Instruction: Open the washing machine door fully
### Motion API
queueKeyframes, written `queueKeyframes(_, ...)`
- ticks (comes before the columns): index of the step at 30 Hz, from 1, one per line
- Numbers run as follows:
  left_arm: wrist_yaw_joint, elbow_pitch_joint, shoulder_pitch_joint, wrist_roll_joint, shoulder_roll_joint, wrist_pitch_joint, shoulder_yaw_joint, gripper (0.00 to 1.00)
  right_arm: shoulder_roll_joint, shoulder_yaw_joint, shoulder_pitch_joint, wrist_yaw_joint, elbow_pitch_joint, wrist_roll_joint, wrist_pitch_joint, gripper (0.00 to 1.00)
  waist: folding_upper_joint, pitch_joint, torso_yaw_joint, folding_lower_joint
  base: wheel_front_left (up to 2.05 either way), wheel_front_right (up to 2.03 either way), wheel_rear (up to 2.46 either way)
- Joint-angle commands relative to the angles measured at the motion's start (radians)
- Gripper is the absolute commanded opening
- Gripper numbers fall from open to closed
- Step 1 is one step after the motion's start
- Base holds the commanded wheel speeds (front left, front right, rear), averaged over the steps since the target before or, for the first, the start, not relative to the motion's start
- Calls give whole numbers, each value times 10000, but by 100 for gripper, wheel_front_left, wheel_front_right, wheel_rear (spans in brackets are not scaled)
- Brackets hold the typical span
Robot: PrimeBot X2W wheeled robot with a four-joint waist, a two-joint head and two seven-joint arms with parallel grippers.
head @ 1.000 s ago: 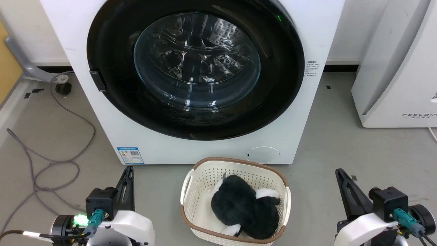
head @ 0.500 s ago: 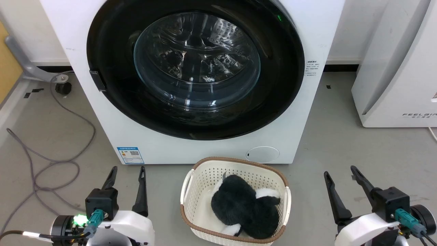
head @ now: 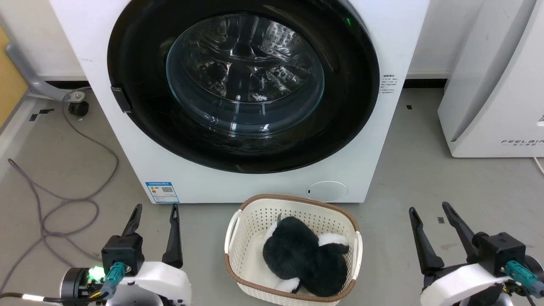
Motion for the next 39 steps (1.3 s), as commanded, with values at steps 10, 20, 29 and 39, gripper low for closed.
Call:
queueKeyframes(10,174,-167,-12,-188,1,-318,49,100,11,-102,-110,2,-198,689,-305,57,0,16,28,0,0,0,0)
queueKeyframes(20,253,-247,-24,-228,1,-506,77,100,14,-251,-243,2,-181,1897,-493,0,0,50,66,0,0,0,0)
queueKeyframes(29,307,-324,-98,-261,1,-694,73,100,17,-507,-672,3,304,4714,-681,0,0,187,132,0,0,0,0)
queueKeyframes(39,390,-438,-362,-356,1,-903,20,100,-26,-1071,-1621,4,839,7082,-492,0,0,636,263,0,0,0,0)
